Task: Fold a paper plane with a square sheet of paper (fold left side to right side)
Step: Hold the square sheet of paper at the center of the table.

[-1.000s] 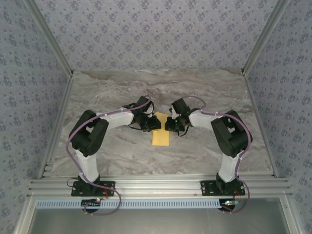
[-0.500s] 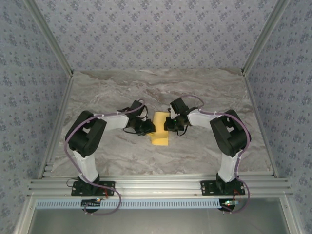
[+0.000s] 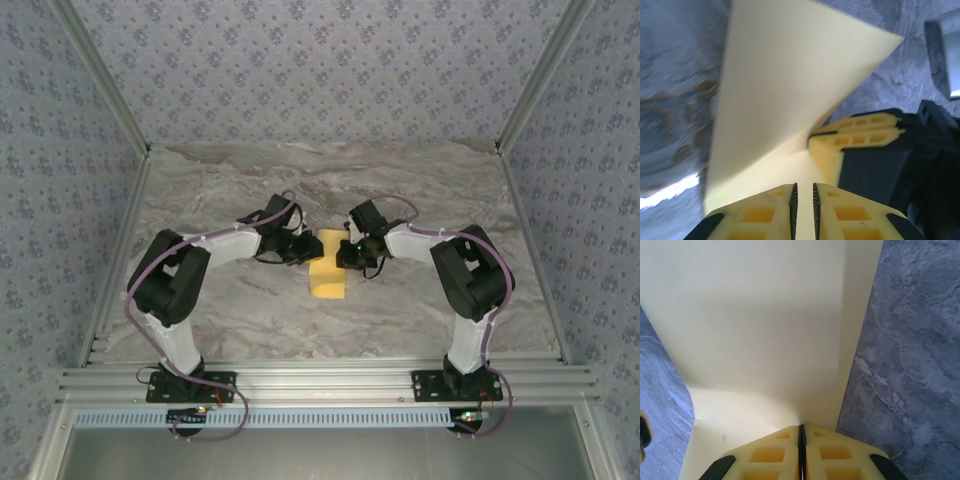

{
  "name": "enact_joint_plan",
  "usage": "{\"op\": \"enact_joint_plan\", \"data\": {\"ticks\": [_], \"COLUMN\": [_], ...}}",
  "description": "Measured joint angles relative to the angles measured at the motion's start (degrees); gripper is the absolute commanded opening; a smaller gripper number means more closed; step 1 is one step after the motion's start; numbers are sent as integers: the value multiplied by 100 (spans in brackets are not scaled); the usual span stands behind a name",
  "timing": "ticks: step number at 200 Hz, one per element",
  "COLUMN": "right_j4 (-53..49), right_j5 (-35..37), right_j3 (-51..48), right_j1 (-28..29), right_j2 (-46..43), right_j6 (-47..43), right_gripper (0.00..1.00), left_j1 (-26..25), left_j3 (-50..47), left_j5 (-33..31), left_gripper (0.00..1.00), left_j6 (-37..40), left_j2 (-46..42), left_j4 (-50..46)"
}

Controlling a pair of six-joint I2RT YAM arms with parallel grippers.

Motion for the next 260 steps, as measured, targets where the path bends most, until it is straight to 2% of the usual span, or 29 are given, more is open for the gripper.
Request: {"op": "enact_joint_plan", "data": {"ticks": [55, 130, 170, 214, 260], "right_j4": [7, 229, 420, 581, 494], "right_j5": [-22, -564, -826, -957, -935], "right_j3": [2, -4, 391, 1014, 1211], "right_j1": [0, -284, -391, -374, -352], "right_j2": [0, -17, 4, 452, 966], "right_j6": [-35, -125, -120, -120, -122], "right_gripper": [11, 12, 12, 12, 12], "left_j1": [-44, -81, -96, -96, -118], "left_j3": [70, -149, -164, -164, -166], "left_j5": [-136, -295, -343, -348, -407], "left_gripper": [18, 16, 16, 16, 16], "left_j6": [-85, -219, -219, -216, -210], "left_j2": [612, 533, 516, 516, 501], "left_j4": [118, 372, 389, 387, 380]}}
